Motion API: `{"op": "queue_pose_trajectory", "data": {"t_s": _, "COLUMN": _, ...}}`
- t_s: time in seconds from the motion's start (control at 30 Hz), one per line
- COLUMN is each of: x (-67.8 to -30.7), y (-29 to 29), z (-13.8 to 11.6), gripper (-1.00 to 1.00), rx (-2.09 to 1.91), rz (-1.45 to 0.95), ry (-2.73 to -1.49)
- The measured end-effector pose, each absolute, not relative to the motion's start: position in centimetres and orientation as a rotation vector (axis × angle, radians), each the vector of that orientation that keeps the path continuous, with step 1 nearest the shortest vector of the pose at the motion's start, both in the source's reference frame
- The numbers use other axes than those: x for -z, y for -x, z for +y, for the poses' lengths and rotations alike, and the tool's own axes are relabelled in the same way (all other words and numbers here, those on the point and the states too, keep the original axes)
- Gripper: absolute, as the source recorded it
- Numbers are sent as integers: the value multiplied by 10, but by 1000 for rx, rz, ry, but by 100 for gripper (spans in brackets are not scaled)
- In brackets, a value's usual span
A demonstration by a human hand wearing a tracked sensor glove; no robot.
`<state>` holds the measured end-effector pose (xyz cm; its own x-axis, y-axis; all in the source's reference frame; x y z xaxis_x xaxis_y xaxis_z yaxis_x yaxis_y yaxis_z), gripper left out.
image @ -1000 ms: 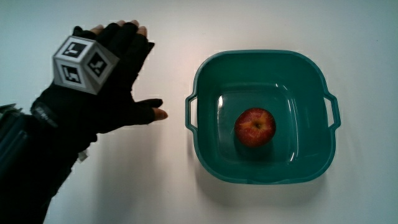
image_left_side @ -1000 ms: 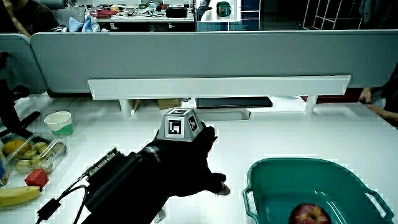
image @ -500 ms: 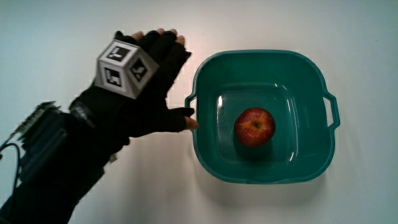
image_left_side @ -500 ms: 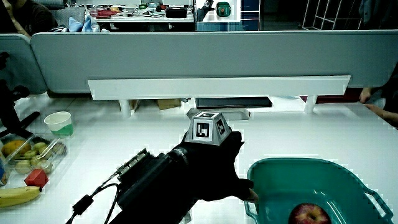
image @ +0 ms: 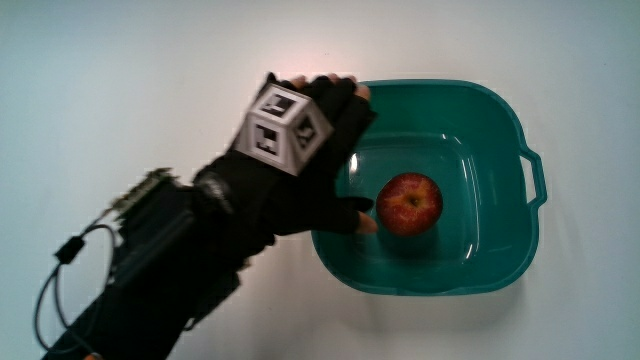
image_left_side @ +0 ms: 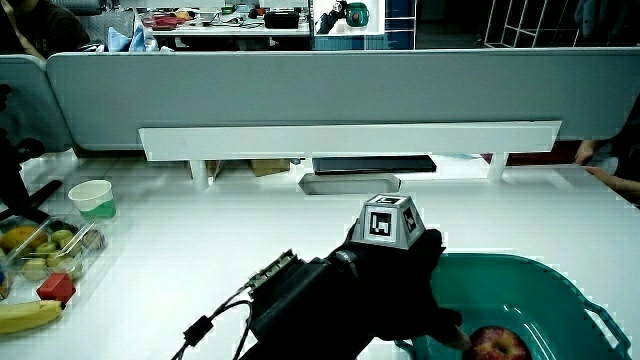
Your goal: Pick apple from plate
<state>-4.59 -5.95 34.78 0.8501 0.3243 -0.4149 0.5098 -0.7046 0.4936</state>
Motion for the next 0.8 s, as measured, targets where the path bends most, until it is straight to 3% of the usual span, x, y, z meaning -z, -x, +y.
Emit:
{"op": "queue_pose_trajectory", "data": {"t_s": 0.13, "x": -355, "y": 28, "z": -55, "gripper": 0, "rx": 397, "rz": 610, "ry": -2379}}
{"op": "queue_pose_trajectory", "data": {"t_s": 0.17, "x": -342, "y": 25, "z": -54, "gripper": 0, "rx": 389, "rz": 687, "ry": -2292}}
{"op": "queue_pose_trajectory", "data": {"t_s": 0.27, "x": -368, "y": 16, "z": -54, "gripper": 0, "rx": 407, "rz": 667, "ry": -2318}}
{"op": "queue_pose_trajectory", "data": {"t_s": 0.33, "x": -352, "y": 11, "z": -51, "gripper": 0, "rx": 371, "rz": 689, "ry": -2268}}
{"op": "queue_pose_trajectory", "data": {"t_s": 0.37, "x": -381, "y": 7, "z": -53, "gripper": 0, "rx": 386, "rz": 748, "ry": -2312}}
{"op": "queue_pose_trajectory", "data": {"t_s": 0.67, "x": -373, "y": -11, "z": -42, "gripper": 0, "rx": 320, "rz": 663, "ry": -2257}}
{"op": "queue_pose_trajectory", "data": {"t_s": 0.8, "x": -386, "y": -15, "z": -41, "gripper": 0, "rx": 344, "rz": 655, "ry": -2233}}
